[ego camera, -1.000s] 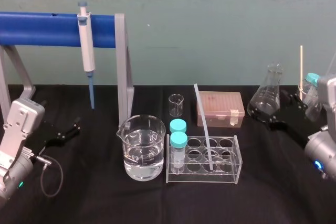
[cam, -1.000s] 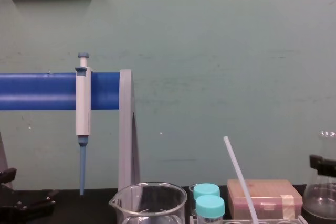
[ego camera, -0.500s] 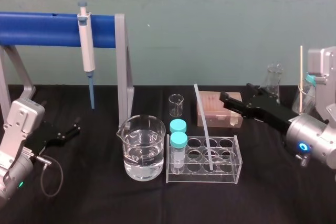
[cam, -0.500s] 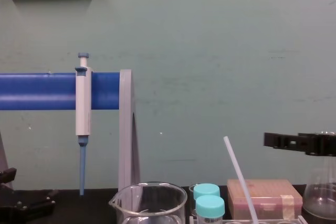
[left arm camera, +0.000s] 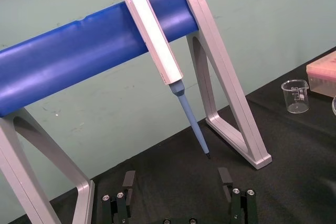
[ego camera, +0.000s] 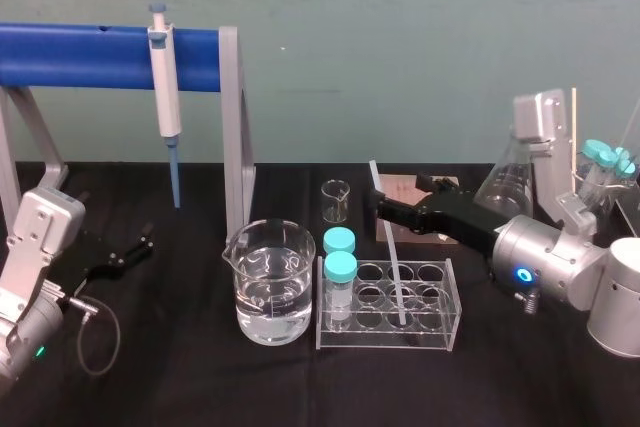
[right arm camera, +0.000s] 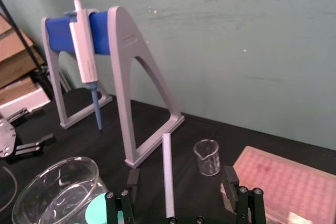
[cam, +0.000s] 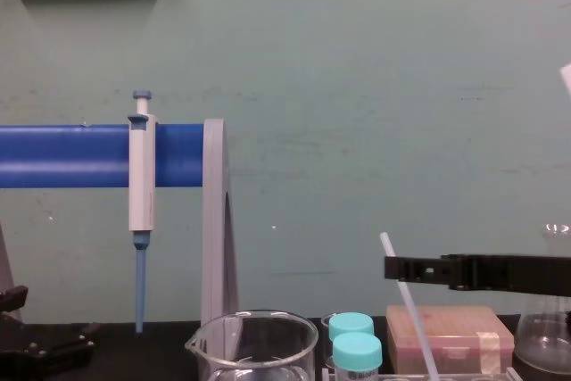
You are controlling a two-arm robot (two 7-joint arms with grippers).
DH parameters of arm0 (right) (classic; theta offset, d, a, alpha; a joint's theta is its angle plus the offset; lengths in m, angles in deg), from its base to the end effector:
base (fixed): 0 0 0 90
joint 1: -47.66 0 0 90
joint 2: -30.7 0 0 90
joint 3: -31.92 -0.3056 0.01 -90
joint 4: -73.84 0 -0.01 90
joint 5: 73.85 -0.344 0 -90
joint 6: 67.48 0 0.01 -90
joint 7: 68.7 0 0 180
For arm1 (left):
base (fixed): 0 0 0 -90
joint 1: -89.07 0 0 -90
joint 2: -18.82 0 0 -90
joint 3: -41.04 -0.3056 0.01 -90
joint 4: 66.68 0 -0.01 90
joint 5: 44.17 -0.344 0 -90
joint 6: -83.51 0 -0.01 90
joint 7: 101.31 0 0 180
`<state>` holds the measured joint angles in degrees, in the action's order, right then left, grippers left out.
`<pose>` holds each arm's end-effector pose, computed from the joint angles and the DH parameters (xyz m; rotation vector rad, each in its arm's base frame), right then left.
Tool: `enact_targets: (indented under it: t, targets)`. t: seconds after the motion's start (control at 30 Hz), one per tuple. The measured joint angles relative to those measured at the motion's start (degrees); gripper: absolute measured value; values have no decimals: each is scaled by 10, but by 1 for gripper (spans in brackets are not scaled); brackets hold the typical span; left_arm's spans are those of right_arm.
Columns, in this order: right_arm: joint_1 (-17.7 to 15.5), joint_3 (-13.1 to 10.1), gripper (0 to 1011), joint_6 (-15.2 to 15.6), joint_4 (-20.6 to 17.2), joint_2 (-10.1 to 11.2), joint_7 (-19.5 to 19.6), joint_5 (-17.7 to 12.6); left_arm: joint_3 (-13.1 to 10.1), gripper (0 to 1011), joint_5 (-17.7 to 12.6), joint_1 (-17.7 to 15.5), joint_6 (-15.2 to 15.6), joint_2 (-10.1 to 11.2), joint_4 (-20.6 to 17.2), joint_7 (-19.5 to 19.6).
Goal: Pick up the stirring rod with one hand, then place it down.
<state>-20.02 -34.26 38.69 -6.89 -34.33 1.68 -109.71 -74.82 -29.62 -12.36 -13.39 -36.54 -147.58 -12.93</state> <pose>0.4539 -0.0261 -0.2473 -0.0987 0.2351 -0.9105 0.3939 0.0822 -0.3216 0.3045 -0.2849 1.2480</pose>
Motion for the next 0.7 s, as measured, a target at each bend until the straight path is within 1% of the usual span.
enact_targets:
  t: [0.27, 0.53, 0.7]
  targets:
    - [16, 17, 1000, 2, 22, -10, -6, 18, 0, 1000, 0, 0, 0, 0, 0, 0]
    - [22, 21, 1000, 4, 32, -13, -10, 27, 0, 1000, 0, 0, 0, 0, 0, 0]
    - [25, 25, 1000, 5, 40, -14, -20, 33, 0, 1000, 0, 0, 0, 0, 0, 0]
